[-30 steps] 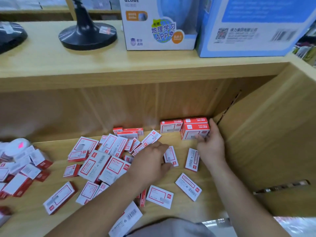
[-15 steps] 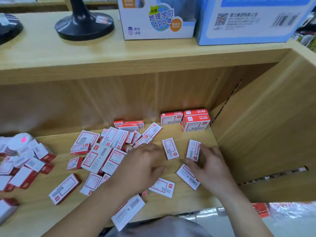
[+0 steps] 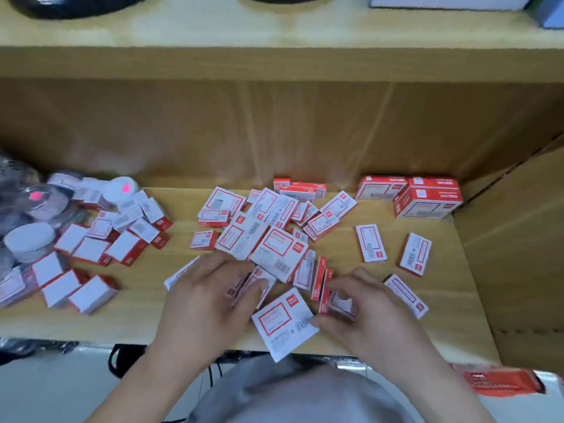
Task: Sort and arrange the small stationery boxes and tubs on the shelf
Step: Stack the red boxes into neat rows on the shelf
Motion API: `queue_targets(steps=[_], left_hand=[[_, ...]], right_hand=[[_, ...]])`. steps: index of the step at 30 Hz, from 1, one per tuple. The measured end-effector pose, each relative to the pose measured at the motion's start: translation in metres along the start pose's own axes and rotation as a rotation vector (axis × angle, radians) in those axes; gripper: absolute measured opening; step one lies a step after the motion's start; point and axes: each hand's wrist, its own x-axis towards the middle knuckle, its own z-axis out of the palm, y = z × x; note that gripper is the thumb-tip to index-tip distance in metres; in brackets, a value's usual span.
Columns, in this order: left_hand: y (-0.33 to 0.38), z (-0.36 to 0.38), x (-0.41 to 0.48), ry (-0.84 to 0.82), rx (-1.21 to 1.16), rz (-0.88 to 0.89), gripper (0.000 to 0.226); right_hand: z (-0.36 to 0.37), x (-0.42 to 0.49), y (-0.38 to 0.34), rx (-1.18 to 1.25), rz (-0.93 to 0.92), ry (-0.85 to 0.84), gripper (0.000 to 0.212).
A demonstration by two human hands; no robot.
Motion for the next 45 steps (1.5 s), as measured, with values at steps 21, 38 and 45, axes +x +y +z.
queue_targets(steps=[21, 38, 45], left_hand=[[0.007, 0.025, -0.018, -0.312, 0.274, 0.177, 0.06], [0.065, -0.006, 0.029, -0.123, -0.828, -0.334, 0.021], [0.073, 0.022, 0.049, -0.379, -0.909, -0.372, 0.017]], right_hand=[[0.022, 0.007, -0.005, 0.148, -0.008, 0.221, 0.025], [-0.014, 0.0, -0.046, 0.952, 0.251, 0.051, 0.027], [-0.042, 0.002, -0.035, 1.041, 0.241, 0.275, 0.024]])
